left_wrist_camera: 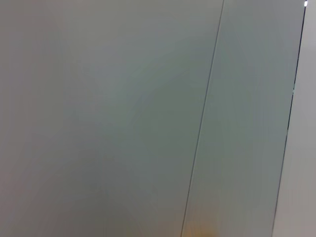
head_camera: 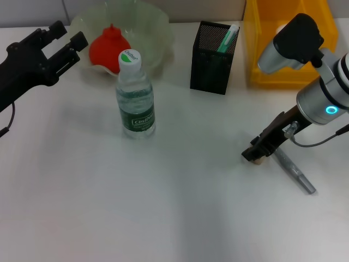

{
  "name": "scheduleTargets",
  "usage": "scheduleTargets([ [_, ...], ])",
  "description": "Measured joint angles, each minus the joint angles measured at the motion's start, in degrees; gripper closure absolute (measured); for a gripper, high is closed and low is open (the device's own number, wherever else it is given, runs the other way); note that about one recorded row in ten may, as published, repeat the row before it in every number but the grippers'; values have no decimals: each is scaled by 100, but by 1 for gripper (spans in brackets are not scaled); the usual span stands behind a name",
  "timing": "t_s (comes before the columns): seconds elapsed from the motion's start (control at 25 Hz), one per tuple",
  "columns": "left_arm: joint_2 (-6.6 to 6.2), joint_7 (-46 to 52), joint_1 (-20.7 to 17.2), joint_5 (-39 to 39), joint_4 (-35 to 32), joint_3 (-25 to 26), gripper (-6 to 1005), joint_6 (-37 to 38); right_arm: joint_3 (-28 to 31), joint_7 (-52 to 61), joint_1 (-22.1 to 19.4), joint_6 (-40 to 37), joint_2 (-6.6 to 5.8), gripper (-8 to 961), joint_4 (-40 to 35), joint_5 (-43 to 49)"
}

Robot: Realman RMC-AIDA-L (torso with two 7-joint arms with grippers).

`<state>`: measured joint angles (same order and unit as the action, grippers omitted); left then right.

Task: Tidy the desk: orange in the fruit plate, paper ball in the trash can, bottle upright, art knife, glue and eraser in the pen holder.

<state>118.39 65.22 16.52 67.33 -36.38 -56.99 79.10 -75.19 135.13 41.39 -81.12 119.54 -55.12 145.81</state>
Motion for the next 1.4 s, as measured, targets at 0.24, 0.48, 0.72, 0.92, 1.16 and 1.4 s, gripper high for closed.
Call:
scheduleTargets([
  [0.24, 0, -1, -2, 0, 0, 21, 397, 10, -5, 13, 85, 14, 0, 577, 131, 21],
  [0.48, 0, -1, -22, 0, 0, 39, 396, 14, -12, 16, 141, 65, -5, 601, 224, 70],
  [0.72, 6, -53, -26, -3, 0, 98, 397, 37, -9, 17, 246, 81, -21, 694, 415, 72],
  [0.92, 2, -54, -26, -7, 0, 121, 396, 37, 210, -1, 167, -162, -37, 695, 207, 61],
  [1.16, -9, -54, -17, -34, 0, 180, 396, 47, 1583, -141, -389, -994, -101, 693, -1229, -791],
  [1.4, -10, -94, 64, -37, 0, 192, 397, 48, 2205, -139, -342, -621, -145, 684, -1605, -1284],
])
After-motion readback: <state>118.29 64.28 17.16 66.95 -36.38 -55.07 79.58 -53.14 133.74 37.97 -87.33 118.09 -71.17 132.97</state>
